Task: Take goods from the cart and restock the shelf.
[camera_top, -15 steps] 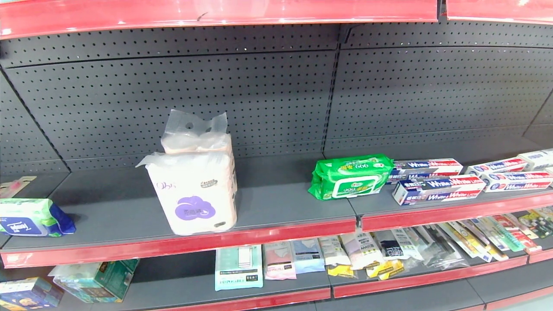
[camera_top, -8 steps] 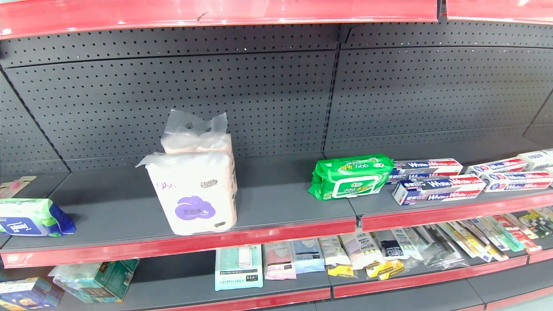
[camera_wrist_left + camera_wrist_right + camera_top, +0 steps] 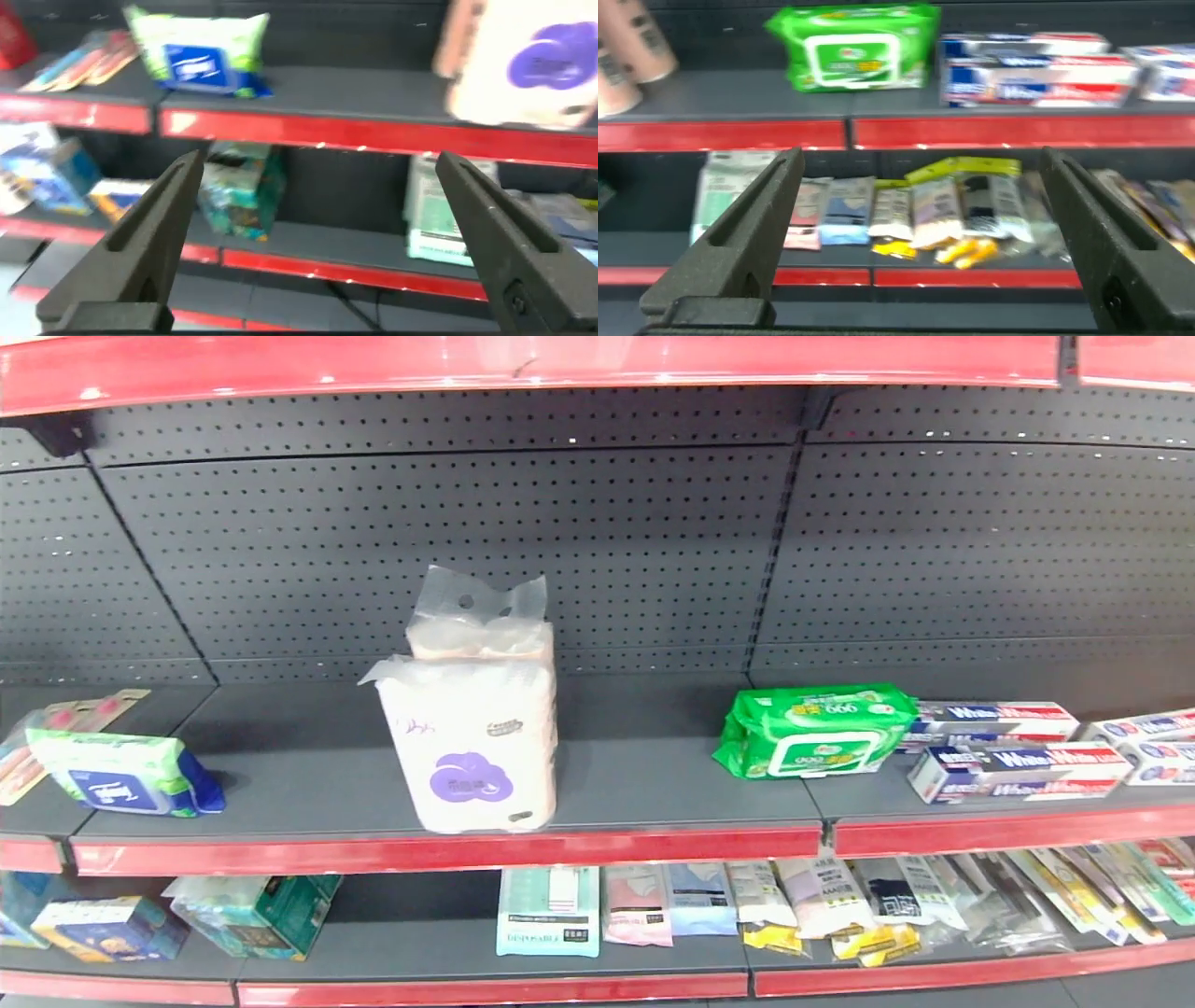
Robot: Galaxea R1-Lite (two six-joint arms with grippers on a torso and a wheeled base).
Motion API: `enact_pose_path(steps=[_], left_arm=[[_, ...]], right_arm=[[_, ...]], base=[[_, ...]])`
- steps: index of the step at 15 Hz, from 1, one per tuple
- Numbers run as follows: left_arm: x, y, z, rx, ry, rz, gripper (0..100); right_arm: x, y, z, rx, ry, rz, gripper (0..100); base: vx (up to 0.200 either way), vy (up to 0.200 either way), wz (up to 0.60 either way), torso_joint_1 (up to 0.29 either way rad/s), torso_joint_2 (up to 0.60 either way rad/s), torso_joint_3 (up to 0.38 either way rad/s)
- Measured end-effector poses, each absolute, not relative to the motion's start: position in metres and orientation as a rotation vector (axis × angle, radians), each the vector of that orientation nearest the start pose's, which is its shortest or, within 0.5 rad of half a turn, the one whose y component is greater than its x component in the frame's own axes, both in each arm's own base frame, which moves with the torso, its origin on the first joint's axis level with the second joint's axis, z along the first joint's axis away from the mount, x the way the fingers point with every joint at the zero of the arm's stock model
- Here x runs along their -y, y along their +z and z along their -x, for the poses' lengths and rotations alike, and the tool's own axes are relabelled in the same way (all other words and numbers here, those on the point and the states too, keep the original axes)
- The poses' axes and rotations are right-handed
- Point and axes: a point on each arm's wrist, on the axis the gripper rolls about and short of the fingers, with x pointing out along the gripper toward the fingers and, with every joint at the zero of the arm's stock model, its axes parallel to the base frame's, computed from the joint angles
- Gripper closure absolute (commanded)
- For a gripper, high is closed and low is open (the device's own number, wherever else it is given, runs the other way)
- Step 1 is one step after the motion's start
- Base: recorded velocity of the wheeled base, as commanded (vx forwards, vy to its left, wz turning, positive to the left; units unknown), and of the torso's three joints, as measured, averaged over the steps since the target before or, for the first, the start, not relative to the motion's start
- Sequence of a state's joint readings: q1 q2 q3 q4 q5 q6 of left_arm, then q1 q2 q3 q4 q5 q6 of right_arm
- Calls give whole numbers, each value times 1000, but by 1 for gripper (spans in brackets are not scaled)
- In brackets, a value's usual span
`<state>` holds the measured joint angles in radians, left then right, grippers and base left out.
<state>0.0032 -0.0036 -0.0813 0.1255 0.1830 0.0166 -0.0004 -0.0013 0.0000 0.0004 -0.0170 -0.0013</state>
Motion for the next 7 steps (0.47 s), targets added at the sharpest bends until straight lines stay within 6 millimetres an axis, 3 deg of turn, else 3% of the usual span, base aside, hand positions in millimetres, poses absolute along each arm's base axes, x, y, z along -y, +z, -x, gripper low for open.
enact_pose_path(steps=[7], left_arm=[[-4,85,30,-43,176,-22,0]], right_arm=[[0,75,23,1,-17,1,0]], base=[[0,0,0,0,0,0]])
